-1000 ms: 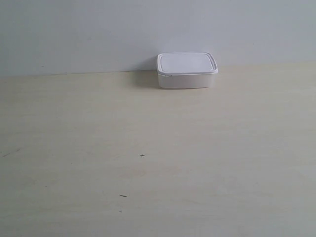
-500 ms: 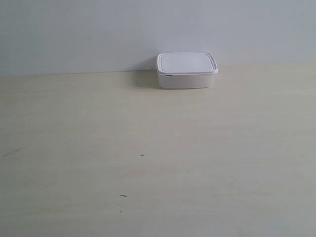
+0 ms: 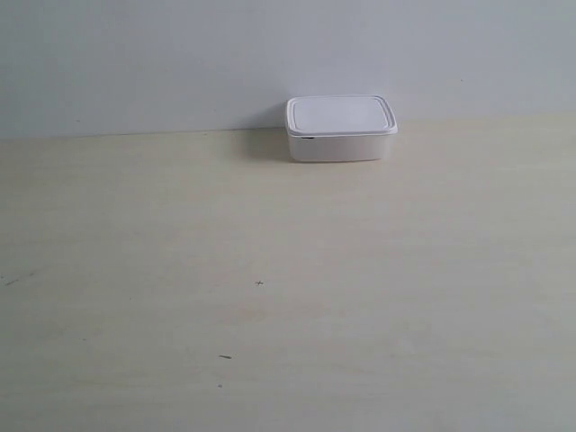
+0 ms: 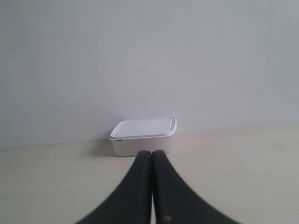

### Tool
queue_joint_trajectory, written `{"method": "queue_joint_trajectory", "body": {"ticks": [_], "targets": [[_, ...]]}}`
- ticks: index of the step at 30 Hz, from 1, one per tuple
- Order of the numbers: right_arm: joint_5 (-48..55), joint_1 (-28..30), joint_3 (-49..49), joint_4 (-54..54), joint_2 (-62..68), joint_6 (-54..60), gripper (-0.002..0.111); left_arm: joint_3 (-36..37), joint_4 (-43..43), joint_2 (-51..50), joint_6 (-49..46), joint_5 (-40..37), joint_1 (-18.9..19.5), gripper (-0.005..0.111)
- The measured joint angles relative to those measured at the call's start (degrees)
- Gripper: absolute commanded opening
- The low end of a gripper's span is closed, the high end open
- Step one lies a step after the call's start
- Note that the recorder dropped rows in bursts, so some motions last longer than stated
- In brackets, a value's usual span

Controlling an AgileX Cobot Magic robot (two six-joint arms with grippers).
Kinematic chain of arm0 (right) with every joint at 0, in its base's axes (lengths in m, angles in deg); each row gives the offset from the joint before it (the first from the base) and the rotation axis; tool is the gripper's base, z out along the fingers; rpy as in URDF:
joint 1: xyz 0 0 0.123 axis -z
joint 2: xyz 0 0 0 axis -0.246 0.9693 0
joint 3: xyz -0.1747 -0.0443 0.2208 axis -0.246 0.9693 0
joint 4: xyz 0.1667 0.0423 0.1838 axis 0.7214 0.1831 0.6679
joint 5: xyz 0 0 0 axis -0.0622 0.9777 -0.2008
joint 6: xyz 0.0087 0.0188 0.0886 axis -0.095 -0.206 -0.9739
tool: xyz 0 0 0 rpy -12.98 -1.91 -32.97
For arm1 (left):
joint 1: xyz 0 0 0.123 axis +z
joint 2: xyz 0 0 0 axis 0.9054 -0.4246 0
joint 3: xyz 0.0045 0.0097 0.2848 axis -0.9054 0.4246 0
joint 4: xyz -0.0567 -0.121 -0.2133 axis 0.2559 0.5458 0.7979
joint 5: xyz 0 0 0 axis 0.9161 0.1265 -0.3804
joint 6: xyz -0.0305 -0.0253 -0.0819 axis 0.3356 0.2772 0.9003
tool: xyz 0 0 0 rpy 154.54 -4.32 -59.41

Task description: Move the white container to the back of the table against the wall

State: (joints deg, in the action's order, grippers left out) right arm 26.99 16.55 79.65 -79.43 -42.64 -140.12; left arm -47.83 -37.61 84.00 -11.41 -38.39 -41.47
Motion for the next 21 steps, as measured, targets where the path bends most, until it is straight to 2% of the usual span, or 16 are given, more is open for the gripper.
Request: {"method": "queue_joint_trajectory", "body": {"ticks": [13, 16, 21], "targets": [[0.0, 0.0, 0.0, -0.6, 0.0, 0.3, 0.0, 0.0, 0.0, 0.0, 0.0, 0.0, 0.0, 0.0], [-0.3, 0.0, 0.0, 3.1, 0.0, 0.6, 0.0, 0.0, 0.0, 0.0, 0.0, 0.0, 0.0, 0.0], [0.3, 0.0, 0.0, 13.1, 0.0, 14.7, 0.0, 0.0, 0.0, 0.0, -0.1, 0.0, 0.0, 0.0]]}}
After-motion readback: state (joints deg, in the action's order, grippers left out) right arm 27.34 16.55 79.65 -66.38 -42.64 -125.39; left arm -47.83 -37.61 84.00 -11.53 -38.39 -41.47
